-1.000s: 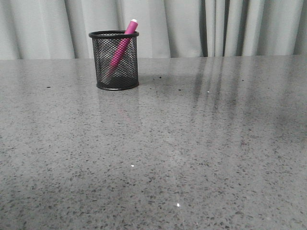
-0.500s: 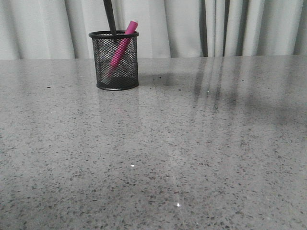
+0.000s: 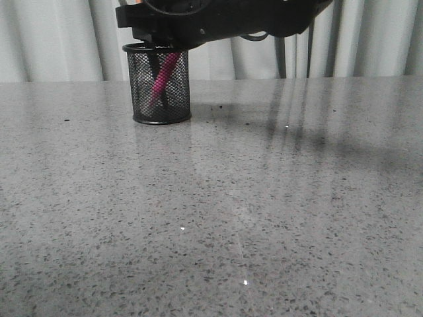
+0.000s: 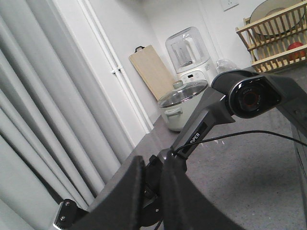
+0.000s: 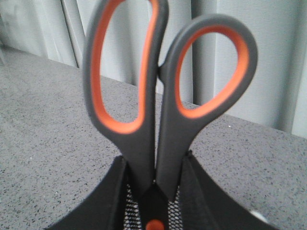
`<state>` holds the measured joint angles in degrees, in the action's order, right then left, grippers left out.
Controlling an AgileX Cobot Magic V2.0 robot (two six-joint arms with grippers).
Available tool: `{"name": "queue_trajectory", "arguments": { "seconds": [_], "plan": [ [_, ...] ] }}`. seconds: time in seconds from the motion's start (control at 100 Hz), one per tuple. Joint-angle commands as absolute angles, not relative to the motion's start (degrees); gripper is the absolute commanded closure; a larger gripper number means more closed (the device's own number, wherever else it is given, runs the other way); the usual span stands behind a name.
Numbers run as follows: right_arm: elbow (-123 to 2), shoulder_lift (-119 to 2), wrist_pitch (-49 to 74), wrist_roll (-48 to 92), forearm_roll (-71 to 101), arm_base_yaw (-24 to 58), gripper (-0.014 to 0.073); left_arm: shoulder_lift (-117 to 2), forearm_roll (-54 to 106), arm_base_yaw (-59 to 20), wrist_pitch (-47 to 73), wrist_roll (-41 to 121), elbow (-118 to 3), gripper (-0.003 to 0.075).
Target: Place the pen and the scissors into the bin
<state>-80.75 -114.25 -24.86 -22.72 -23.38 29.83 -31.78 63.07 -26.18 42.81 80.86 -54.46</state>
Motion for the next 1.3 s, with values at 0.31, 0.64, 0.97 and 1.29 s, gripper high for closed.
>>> {"name": "queue_trajectory", "arguments": {
  "seconds": [0.31,0.64,0.97,1.29],
  "plan": [
    [-80.14,-110.79,-27.81,-22.79,-22.45,29.84,0.0551,-31.94,65.41,-26.73,40.74,80.15,-54.88,0.0659],
    [-80.14,-110.45,-29.35,-22.79,-22.45,29.84,0.0165,-30.29,64.77,-26.73,40.5,80.15,-54.88,0.0659],
    [-80.14,-106.11,-30.32,-22.79,-22.45,29.84,0.0165,-27.89,62.2,-26.73,37.72,75.77,-54.88,0.0659],
    [-77.11,-89.42,-27.07,-22.79,-27.77,30.24,0.0615,-23.78,55.05,-26.73,22.05,65.4,-44.77,0.0659]
  ]
}}
